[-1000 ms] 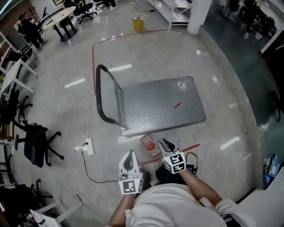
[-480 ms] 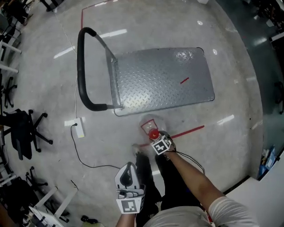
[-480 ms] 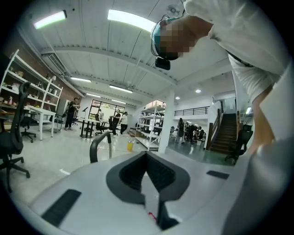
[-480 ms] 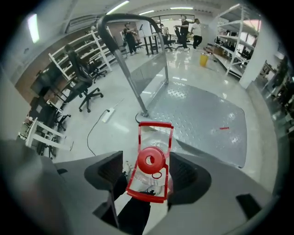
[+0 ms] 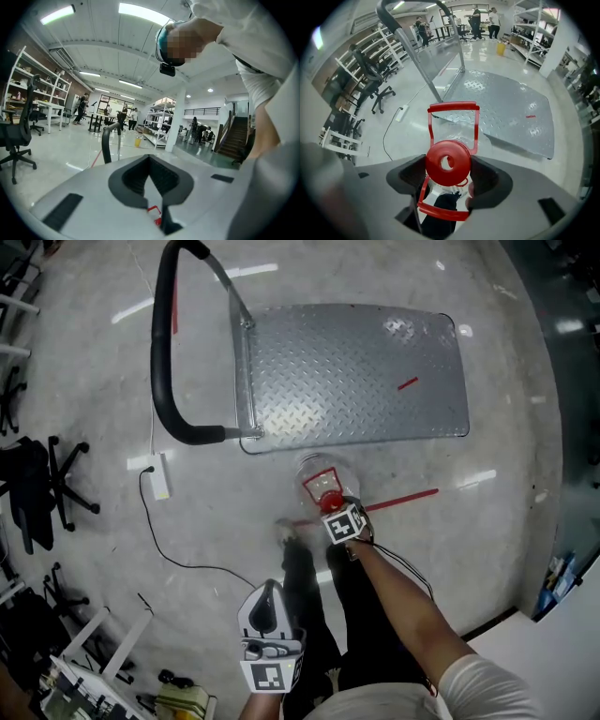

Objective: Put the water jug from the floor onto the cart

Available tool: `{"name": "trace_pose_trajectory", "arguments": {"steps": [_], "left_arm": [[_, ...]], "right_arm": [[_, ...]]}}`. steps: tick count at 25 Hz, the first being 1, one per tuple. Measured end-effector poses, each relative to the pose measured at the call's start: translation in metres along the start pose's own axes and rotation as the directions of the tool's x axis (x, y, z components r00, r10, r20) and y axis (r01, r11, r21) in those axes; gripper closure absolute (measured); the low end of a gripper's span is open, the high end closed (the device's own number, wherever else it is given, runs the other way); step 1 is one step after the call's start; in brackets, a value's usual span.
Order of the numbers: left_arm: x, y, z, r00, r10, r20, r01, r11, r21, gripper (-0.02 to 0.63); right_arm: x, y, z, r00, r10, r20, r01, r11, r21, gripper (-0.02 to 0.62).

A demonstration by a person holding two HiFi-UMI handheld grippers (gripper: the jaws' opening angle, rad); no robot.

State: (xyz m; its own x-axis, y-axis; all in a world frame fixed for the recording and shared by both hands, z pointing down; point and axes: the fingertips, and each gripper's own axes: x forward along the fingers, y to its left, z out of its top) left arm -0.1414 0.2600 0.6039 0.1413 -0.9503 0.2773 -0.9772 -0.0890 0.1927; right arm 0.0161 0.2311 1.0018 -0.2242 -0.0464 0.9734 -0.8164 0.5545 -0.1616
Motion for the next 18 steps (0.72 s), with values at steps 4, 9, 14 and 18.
{"name": "trace_pose_trajectory", "arguments": {"steps": [4,9,14,18], "left_arm": [[0.003,-0.004,0.001,1.000,0.010,0.003,-0.010,1.000,-0.008,0.603],[0.012,-0.004,0.002,1.000,0.006,0.020,-0.006,1.000,-0.007,0.603],[0.041,-0.021,0.039,0.998,0.009,0.065,-0.008,1.000,-0.014,0.603],[0.050,-0.056,0.080,0.997,0.018,0.070,-0.018,1.000,-0.005,0.603]], "right_arm": [[-0.008,-0.003,-0.005,1.000,-0.010,0.013,0.010,1.000,-0.004,0.299],[-0.029,0.008,-0.009,1.000,0.005,-0.001,-0.005,1.000,-0.024,0.312],[-0.100,-0.007,0.011,0.999,0.039,0.010,-0.038,0.999,-0.024,0.316],[-0.173,-0.027,0.012,0.997,0.072,0.004,-0.071,0.997,-0.019,0.316]]}}
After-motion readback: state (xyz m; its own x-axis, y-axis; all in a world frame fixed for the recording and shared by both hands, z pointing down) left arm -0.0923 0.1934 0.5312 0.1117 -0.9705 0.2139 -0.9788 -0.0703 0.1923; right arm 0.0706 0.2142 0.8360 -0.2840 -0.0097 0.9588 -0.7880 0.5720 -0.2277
